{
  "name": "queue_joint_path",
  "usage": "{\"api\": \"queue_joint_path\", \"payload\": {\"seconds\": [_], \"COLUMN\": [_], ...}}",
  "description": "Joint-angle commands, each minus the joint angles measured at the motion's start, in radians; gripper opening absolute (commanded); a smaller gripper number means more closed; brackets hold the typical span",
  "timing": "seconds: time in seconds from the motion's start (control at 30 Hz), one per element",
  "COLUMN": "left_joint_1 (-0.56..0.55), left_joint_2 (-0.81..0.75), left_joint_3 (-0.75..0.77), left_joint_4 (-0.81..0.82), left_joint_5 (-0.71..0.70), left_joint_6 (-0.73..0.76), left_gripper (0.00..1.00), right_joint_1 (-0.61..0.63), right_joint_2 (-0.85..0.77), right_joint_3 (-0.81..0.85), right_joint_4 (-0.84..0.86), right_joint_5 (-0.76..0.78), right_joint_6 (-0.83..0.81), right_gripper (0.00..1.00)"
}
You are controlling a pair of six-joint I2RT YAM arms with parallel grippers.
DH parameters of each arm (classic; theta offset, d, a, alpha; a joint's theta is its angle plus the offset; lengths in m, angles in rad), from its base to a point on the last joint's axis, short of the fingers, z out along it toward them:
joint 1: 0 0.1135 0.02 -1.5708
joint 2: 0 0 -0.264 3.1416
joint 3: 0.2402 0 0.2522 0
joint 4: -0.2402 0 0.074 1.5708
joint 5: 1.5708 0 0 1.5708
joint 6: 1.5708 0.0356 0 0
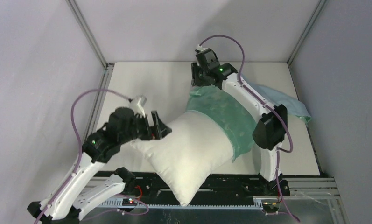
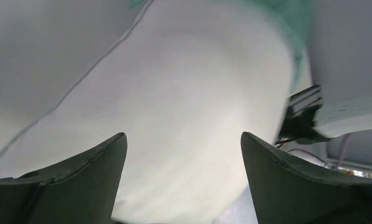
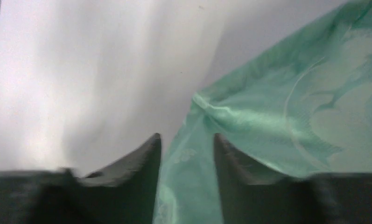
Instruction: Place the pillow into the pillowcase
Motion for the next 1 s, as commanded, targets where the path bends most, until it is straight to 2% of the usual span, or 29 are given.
{"api": "queue_joint_path", "payload": {"seconds": [0.0,0.1,0.17,0.23,0.33,0.43,0.63,0.8,0.9,0.97], "left_joint_1": [-0.02,-0.02,-0.019,-0.02,-0.024,-0.025,-0.024,-0.025,-0.025,-0.028], "left_joint_2": [-0.171,-0.272,-0.302,-0.313,-0.337,-0.381,-0.387,-0.399,-0.401,-0.405], "left_joint_3": [-0.23,-0.329,-0.362,-0.379,-0.416,-0.418,-0.322,-0.325,-0.381,-0.451], "left_joint_4": [-0.031,-0.019,-0.02,-0.028,-0.055,-0.128,-0.35,-0.41,-0.345,-0.193], "left_joint_5": [-0.13,-0.134,-0.134,-0.118,-0.098,-0.111,-0.124,-0.073,-0.016,0.041], "left_joint_6": [-0.202,-0.296,-0.325,-0.344,-0.378,-0.383,-0.303,-0.271,-0.282,-0.33], "left_gripper": [0.94,0.99,1.0,1.0,1.0,1.0,1.0,1.0,1.0,1.0], "right_joint_1": [0.034,0.071,0.105,0.147,0.207,0.252,0.279,0.279,0.277,0.279], "right_joint_2": [-0.155,-0.247,-0.312,-0.379,-0.457,-0.464,-0.437,-0.404,-0.375,-0.352], "right_joint_3": [0.026,-0.057,-0.151,-0.229,-0.332,-0.371,-0.439,-0.464,-0.455,-0.42], "right_joint_4": [-0.048,-0.075,-0.077,-0.067,-0.064,-0.092,-0.114,-0.113,-0.116,-0.118], "right_joint_5": [0.054,0.101,0.139,0.17,0.191,0.222,0.323,0.391,0.442,0.466], "right_joint_6": [-0.116,-0.177,-0.214,-0.259,-0.311,-0.351,-0.37,-0.363,-0.355,-0.346], "right_gripper": [0.57,0.69,0.82,0.89,0.94,0.97,0.98,0.93,0.85,0.76]}}
